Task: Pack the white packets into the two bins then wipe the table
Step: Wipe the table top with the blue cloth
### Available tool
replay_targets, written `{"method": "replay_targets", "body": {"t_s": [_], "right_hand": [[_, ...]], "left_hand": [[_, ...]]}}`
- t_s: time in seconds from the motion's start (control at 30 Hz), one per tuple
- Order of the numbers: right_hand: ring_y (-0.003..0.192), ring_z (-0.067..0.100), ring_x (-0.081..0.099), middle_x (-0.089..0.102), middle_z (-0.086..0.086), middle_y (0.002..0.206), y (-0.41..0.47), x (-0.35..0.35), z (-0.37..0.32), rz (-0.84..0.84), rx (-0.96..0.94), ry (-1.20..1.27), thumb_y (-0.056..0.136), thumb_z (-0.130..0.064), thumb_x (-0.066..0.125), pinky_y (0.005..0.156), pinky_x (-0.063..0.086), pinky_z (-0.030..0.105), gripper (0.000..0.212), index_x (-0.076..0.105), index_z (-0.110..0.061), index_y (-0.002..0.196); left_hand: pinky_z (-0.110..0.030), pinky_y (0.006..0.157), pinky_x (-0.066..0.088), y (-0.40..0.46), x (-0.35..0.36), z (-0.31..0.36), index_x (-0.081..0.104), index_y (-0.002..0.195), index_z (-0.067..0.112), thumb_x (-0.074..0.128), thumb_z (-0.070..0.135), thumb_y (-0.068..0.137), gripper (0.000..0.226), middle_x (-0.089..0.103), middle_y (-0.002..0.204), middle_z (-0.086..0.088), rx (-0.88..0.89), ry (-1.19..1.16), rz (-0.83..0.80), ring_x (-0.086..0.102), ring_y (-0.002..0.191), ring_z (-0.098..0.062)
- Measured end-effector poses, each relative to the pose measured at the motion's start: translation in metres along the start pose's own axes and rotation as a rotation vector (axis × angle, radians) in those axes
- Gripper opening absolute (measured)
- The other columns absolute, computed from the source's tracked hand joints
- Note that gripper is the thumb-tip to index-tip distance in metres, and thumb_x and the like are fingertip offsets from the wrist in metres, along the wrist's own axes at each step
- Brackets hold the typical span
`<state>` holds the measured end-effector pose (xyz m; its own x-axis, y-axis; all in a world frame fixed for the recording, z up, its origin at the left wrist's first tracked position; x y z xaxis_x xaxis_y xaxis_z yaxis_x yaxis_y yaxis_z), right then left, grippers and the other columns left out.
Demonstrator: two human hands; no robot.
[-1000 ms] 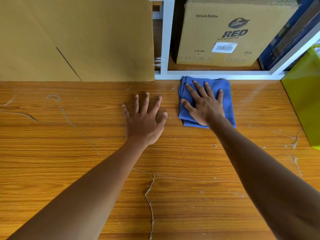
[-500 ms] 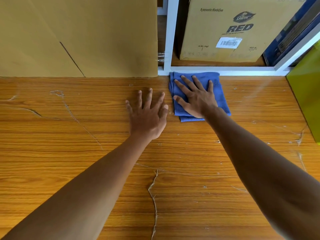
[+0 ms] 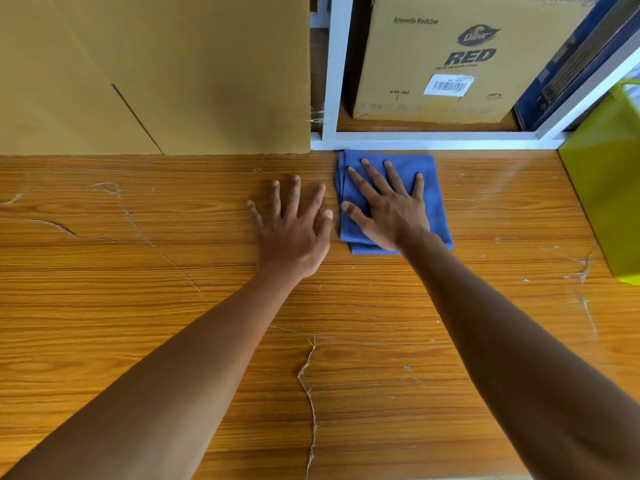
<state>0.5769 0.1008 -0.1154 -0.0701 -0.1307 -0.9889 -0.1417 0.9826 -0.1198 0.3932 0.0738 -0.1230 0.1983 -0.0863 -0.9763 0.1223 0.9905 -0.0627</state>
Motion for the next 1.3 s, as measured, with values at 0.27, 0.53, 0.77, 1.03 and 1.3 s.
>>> {"method": "replay_targets", "body": {"t_s": [0.27, 0.53, 0.77, 1.03, 1.3], "right_hand": [[0.163, 0.022, -0.007, -0.005, -0.017, 0.175, -0.017, -0.004, 0.017, 0.022, 0.108, 0.025, 0.095, -0.085, 0.006, 0.121, 0.000, 0.075, 0.077, -0.005, -0.051, 0.164], [0.163, 0.024, -0.007, -0.007, -0.015, 0.176, -0.074, 0.009, -0.004, 0.022, 0.127, 0.037, 0.097, -0.082, 0.006, 0.122, 0.002, 0.074, 0.077, -0.007, -0.048, 0.165], [0.163, 0.024, -0.011, -0.011, -0.016, 0.175, -0.200, 0.027, -0.032, -0.021, 0.126, 0.022, 0.101, -0.081, 0.010, 0.123, 0.002, 0.073, 0.074, -0.007, -0.048, 0.165], [0.163, 0.025, -0.007, -0.004, -0.016, 0.176, -0.072, 0.007, 0.012, -0.003, 0.173, 0.053, 0.093, -0.087, 0.004, 0.120, -0.001, 0.077, 0.080, -0.002, -0.051, 0.164], [0.163, 0.028, -0.002, -0.004, -0.013, 0.176, -0.212, 0.025, -0.019, 0.038, 0.082, 0.087, 0.101, -0.079, 0.011, 0.122, 0.004, 0.074, 0.074, 0.001, -0.046, 0.166]], "left_hand": [[-0.073, 0.122, -0.009, 0.004, 0.000, 0.001, -0.007, 0.164, 0.051, -0.004, 0.071, 0.103, 0.065, -0.015, 0.176, 0.005, -0.007, 0.000, -0.005, -0.017, 0.162, -0.032], [-0.073, 0.122, -0.011, 0.002, 0.002, 0.000, -0.006, 0.164, 0.053, -0.006, 0.072, 0.101, 0.066, -0.015, 0.176, 0.006, -0.016, 0.002, -0.044, -0.017, 0.162, -0.032], [-0.071, 0.124, -0.006, -0.005, -0.001, 0.003, -0.004, 0.165, 0.051, -0.003, 0.072, 0.102, 0.066, -0.011, 0.177, 0.005, 0.001, 0.006, -0.048, -0.013, 0.162, -0.033], [-0.068, 0.125, -0.009, -0.002, 0.001, 0.003, 0.007, 0.164, 0.053, 0.004, 0.076, 0.101, 0.067, -0.004, 0.178, 0.006, 0.012, 0.028, -0.002, -0.008, 0.163, -0.032], [-0.065, 0.127, -0.002, -0.078, 0.002, 0.024, 0.005, 0.165, 0.052, 0.005, 0.072, 0.103, 0.064, -0.002, 0.178, 0.006, 0.002, 0.037, -0.014, -0.005, 0.164, -0.029]]}}
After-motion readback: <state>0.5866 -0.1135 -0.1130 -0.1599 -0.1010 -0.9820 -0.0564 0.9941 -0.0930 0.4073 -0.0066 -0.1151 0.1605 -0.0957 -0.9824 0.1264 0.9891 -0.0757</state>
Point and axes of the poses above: each hand's wrist, its own y-axis towards the middle knuckle, its own x-axis out of the palm, z = x × y, the point moved 10 cm from there along y, towards the middle knuckle
